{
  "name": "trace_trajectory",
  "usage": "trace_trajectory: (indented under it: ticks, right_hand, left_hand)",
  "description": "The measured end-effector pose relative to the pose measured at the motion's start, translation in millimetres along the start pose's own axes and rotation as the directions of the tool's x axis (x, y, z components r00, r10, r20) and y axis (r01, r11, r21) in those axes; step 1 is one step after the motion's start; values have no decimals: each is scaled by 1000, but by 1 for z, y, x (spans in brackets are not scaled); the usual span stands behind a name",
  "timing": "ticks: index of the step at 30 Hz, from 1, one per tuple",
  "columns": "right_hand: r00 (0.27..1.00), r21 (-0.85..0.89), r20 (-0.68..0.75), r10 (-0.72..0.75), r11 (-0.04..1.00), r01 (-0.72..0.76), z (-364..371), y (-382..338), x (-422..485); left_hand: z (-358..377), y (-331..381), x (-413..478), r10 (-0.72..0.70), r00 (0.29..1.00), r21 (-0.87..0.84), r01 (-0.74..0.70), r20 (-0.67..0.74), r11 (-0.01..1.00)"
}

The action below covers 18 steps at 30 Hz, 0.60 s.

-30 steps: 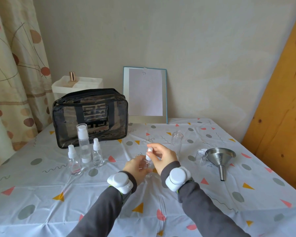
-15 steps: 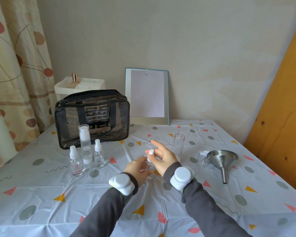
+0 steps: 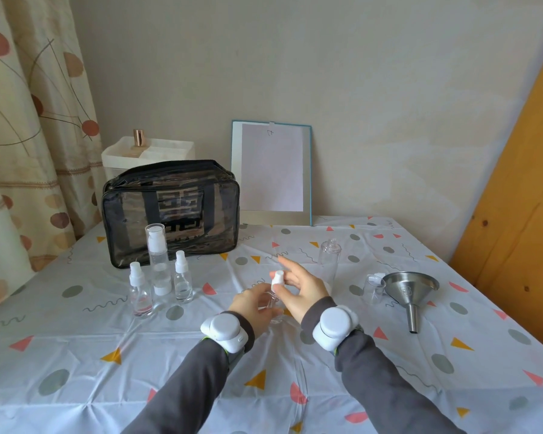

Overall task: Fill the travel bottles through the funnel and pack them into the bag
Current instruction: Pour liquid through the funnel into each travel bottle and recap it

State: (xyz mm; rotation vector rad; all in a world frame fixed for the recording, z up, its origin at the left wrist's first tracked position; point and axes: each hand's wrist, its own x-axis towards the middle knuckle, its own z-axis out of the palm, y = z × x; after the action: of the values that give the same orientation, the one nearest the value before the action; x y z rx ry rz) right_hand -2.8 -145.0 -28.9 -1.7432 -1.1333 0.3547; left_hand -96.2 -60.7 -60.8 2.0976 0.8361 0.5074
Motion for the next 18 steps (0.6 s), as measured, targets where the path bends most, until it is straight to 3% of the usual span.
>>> trace_trajectory:
  ticks: [8,13,18]
  right_hand:
    - [994,-227,-99,-49,974,25,-6,11,-1]
    - [998,-73,17,-62,995,63,0,8,-1]
    - [988,-79,-149,-47,996,35,5,7,4]
  left_hand:
    - [0,-1,-1,12,1000,-22,-12,1,1000]
    - [1,-1,0,7,1000,-16,-7,-1,1000]
    - [2,-1,1,-11,1000,-3,11,-14,1000]
